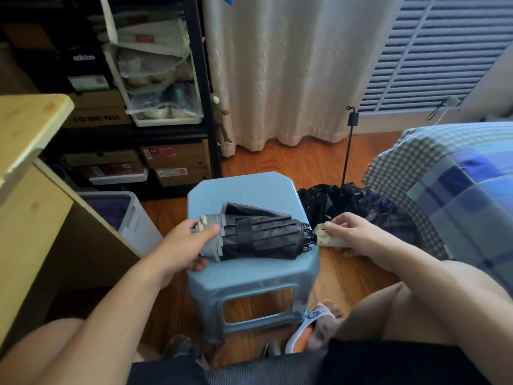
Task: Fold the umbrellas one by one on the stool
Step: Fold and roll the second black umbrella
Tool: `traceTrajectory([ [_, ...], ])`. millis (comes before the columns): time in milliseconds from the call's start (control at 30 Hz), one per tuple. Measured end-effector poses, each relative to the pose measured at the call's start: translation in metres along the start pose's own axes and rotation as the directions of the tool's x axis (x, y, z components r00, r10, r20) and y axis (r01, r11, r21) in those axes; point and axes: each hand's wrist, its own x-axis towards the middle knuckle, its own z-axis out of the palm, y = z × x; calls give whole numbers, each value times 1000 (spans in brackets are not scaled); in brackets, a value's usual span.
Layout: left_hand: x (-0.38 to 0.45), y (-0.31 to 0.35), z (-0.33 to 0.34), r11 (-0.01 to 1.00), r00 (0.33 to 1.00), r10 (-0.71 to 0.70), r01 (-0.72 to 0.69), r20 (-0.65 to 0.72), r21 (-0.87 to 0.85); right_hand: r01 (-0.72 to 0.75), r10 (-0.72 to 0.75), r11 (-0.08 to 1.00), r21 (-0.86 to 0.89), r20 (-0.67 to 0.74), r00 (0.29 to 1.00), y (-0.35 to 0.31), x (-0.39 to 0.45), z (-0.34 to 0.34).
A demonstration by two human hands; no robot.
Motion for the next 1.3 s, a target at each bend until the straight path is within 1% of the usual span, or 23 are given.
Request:
traceTrajectory([
  [100, 10, 4, 1, 1000, 984, 11, -14, -177, -14, 126, -103, 983, -137, 158, 982, -6, -18, -3],
  [167, 21, 11, 0, 988, 963, 8, -49, -268, -146, 188, -135, 959, -211, 242, 961, -5, -26, 8],
  [233, 30, 18, -1, 928, 964, -7, -93, -267, -361, 187, -145, 969, -164, 240, 960, -6, -33, 26],
  [267, 32, 18, 0, 916, 960, 0, -113, -282, -384, 156, -129, 982, -105, 226, 965, -8, -37, 36],
  [300, 33, 17, 1, 945, 947, 29, -130, -320, -299, 109, -97, 993, -40, 222, 970, -12, -43, 47],
  [367, 26, 12, 7, 995, 941, 97, -92, -325, 28, 35, -36, 999, 9, 236, 971, -21, -52, 69],
  [400, 19, 9, 14, 991, 964, 96, -69, -248, 116, 31, -24, 999, -25, 249, 968, -25, -56, 80],
  [467, 3, 5, 31, 994, 1000, -20, 18, 24, 104, 38, -16, 997, -63, 316, 949, -35, -60, 104],
  [500, -4, 6, 39, 991, 986, -84, 67, 145, 120, 38, -17, 998, -52, 363, 932, -40, -60, 116],
  [533, -10, 7, 45, 985, 974, -100, 68, 205, 157, 49, -25, 998, -46, 411, 911, -46, -59, 127],
  [567, -10, 6, 49, 983, 975, -84, 47, 207, 177, 64, -36, 997, -48, 450, 892, -51, -56, 136],
  [667, -9, 11, 47, 980, 994, -58, 38, 96, 197, 124, -51, 986, -112, 506, 861, -66, -47, 145],
  [800, -8, 14, 39, 955, 997, -27, 6, 68, 296, 265, -64, 938, -226, 636, 769, -75, -46, 110],
  [833, -6, 13, 39, 949, 998, -26, 7, 55, 316, 285, -80, 932, -224, 639, 765, -76, -45, 101],
  [900, -3, 10, 40, 922, 1000, -18, 15, 4, 386, 336, -175, 917, -214, 543, 822, -81, -38, 86],
  [967, -4, 9, 42, 874, 999, 30, -4, -46, 486, 441, -363, 858, -265, 296, 884, -94, -15, 74],
  [1000, -7, 10, 44, 845, 998, 50, -19, -42, 534, 498, -467, 804, -326, 173, 867, -106, -1, 69],
  [1033, -10, 10, 46, 817, 998, 63, -38, -23, 575, 553, -565, 728, -406, 103, 819, -120, 14, 64],
  [1100, -14, 8, 54, 775, 997, 71, -53, -3, 630, 616, -670, 548, -566, 143, 728, -148, 45, 64],
  [1133, -18, 7, 57, 747, 997, 73, -48, -10, 663, 616, -666, 459, -640, 211, 716, -159, 58, 68],
  [1233, -21, 7, 56, 673, 987, 154, -74, -41, 736, 551, -548, 171, -817, 385, 742, -178, 86, 78],
  [1267, -19, 7, 49, 651, 978, 204, -102, -43, 752, 526, -507, 120, -842, 403, 762, -179, 90, 77],
  [1300, -17, 6, 40, 620, 963, 264, -131, -48, 773, 507, -484, 126, -853, 393, 781, -178, 92, 72],
])
